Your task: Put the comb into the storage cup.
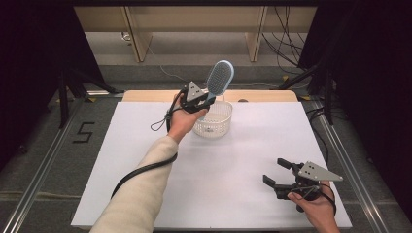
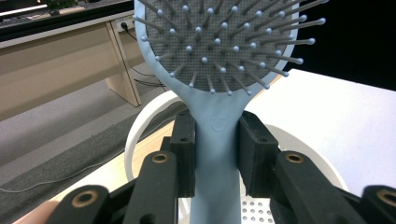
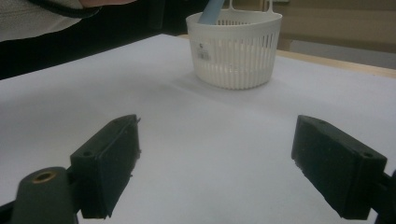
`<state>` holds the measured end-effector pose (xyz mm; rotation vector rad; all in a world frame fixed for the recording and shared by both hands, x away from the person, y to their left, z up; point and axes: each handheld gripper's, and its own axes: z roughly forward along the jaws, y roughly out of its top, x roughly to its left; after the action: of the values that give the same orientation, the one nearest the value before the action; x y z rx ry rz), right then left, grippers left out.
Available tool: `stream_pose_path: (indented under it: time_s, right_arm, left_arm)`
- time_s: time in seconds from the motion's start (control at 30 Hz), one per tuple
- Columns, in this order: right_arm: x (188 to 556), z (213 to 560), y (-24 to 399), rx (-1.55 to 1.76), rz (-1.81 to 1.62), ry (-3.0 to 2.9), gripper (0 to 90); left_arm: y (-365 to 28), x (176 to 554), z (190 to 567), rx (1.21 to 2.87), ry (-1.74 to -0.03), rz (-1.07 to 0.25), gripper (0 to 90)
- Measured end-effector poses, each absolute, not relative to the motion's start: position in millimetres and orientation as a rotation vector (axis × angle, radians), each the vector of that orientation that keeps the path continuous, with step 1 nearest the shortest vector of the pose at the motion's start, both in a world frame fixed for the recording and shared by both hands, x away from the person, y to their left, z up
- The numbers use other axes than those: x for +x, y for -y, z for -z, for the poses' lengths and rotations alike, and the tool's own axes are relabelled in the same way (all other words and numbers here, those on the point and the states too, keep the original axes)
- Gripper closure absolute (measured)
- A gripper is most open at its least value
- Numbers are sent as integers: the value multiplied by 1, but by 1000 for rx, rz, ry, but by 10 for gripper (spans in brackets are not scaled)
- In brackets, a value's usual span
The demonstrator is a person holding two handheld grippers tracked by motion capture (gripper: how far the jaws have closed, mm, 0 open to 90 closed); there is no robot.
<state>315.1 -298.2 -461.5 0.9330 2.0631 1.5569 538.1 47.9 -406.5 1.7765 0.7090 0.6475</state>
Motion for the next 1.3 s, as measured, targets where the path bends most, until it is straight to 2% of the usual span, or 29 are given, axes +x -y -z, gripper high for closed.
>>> stream_pose_path:
  time_s: [1.3]
  right_arm:
    - [316,462,298,937,-1552,-2073,159]
  left_arm:
    - [-46,541,420,1807,-715,-654,697]
